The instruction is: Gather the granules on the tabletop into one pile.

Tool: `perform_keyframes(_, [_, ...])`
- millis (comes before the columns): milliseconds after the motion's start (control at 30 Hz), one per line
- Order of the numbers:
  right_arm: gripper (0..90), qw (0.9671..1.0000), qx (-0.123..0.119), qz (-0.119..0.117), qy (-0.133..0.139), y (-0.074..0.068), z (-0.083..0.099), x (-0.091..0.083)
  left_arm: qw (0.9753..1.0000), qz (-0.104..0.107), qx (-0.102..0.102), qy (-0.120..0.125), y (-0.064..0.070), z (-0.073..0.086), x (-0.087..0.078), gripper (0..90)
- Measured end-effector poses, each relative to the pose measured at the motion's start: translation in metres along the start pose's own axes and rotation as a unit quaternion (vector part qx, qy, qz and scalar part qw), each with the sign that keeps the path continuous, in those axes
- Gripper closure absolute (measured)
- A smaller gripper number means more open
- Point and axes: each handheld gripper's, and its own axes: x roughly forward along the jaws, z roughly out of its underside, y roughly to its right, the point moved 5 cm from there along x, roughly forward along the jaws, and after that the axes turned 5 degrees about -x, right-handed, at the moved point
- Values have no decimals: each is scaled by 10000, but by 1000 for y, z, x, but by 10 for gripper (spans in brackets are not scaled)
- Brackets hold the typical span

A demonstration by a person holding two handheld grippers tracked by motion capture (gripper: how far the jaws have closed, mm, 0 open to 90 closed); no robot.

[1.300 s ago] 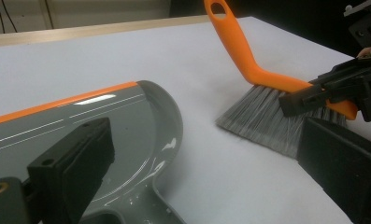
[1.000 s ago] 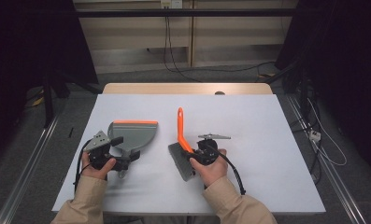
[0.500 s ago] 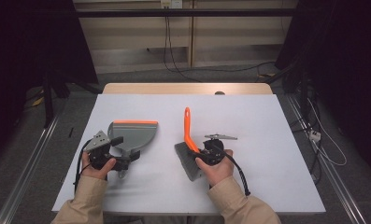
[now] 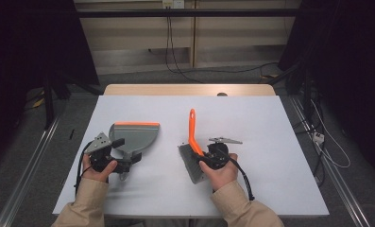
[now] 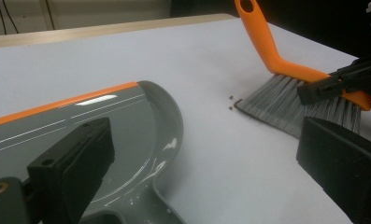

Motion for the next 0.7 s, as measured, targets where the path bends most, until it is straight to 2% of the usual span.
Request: perform_keyframes(700, [705,9999,101,124,62,12,2,-11,10000,-14,1,-4,0,0,0,39])
